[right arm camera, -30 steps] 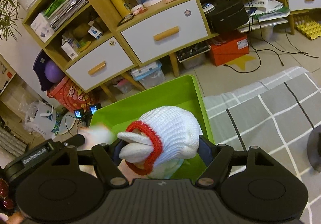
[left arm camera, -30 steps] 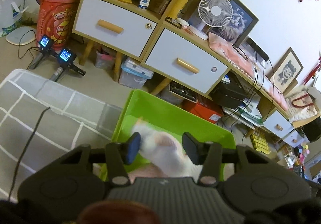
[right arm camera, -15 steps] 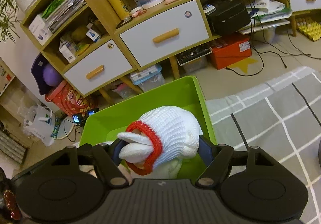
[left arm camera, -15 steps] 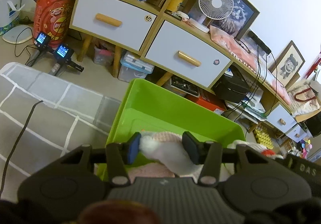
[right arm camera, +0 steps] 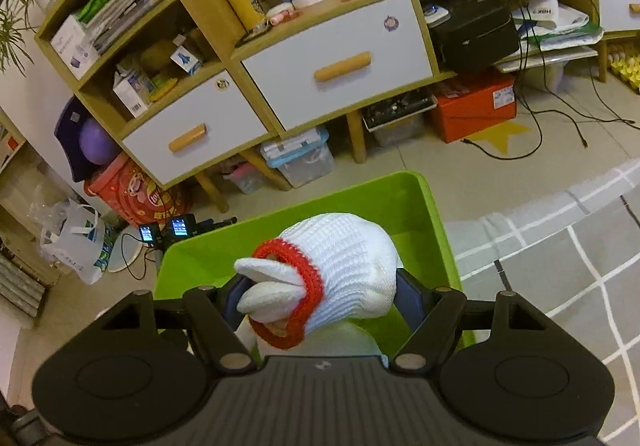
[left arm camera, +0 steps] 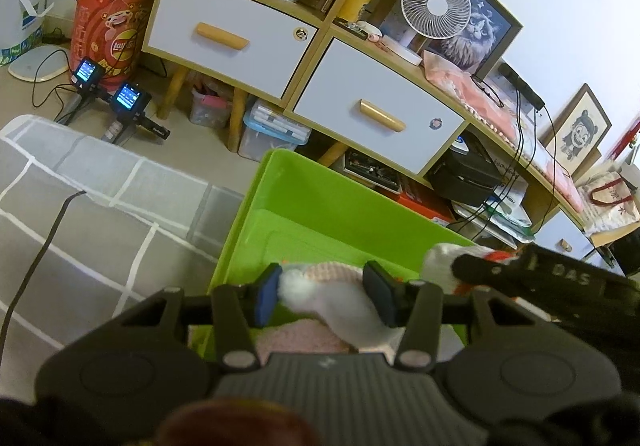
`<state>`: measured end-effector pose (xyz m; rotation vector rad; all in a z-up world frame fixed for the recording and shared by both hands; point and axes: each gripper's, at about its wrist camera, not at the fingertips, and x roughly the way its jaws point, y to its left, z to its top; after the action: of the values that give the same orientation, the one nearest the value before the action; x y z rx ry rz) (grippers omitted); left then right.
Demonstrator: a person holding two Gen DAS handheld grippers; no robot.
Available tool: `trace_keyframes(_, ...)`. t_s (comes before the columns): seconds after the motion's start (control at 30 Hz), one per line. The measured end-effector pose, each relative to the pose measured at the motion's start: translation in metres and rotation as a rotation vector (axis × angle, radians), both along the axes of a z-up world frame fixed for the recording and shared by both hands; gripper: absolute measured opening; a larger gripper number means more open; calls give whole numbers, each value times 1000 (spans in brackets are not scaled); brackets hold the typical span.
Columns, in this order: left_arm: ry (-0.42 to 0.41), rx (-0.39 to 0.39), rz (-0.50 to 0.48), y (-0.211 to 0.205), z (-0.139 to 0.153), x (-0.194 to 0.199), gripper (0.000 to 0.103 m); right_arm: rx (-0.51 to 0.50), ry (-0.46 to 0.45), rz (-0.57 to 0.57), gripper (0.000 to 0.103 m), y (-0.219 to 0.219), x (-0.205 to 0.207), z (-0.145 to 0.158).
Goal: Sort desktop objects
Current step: 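Lower both items into the green bin and open both grippers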
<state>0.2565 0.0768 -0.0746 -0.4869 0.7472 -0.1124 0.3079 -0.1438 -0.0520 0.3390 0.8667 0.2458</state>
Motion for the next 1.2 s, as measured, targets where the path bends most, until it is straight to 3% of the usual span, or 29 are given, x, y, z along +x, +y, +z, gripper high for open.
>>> trace_keyframes(0.5, 19, -12, 12, 1, 1, -1, 51, 6, 34, 43, 81, -3, 1, -4)
trace_keyframes(0.53, 19, -14, 13, 1, 1, -1, 54, 8, 34, 88, 83, -3, 1, -3)
trace_keyframes(0.93, 44, -4, -1, -4, 8, -5, 78, 21, 50, 122, 88, -5, -7, 7)
trace_keyframes(1.2, 60, 8, -19, -5, 20, -11, 85, 27, 70, 112, 88, -11, -17, 15)
